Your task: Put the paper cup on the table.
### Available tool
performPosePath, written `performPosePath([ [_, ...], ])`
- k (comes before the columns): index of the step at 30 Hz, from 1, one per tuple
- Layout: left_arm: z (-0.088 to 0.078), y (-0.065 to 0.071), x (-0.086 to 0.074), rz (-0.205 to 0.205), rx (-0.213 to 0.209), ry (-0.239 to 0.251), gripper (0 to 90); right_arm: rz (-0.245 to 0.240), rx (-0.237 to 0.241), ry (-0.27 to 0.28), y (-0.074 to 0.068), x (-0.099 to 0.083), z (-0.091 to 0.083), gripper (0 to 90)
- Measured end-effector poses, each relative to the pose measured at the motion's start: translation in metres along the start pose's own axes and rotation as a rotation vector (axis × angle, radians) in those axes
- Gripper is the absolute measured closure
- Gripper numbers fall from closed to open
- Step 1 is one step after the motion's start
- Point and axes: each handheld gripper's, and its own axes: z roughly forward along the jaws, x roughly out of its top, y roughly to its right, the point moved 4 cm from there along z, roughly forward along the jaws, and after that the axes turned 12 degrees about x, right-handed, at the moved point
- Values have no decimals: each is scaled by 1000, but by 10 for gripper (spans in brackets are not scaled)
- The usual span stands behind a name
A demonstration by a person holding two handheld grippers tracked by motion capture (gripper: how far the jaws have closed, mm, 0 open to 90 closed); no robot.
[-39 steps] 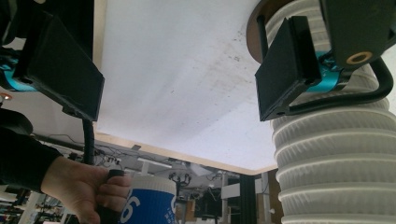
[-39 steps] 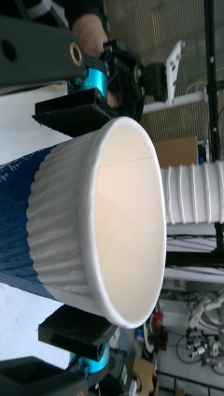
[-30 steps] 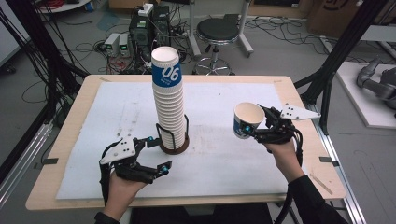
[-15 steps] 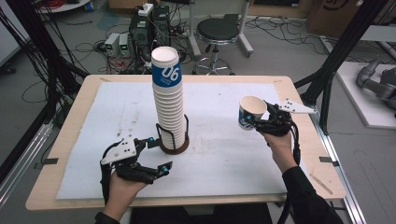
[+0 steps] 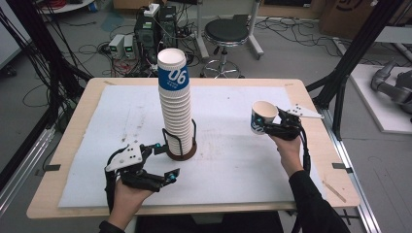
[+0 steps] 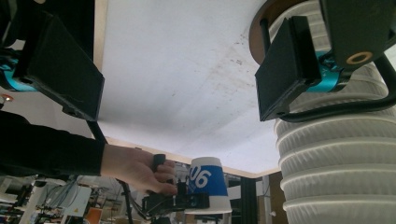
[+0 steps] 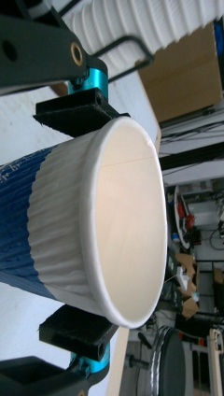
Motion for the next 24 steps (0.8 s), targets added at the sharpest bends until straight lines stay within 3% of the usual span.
performPosePath([
  [10, 1, 2, -1, 1, -8, -2, 155, 33, -77, -35, 21, -16, 13, 223],
  [24, 1, 2, -1, 2, -10, 2, 154, 60, -152, -64, 38, -30, 24, 223],
])
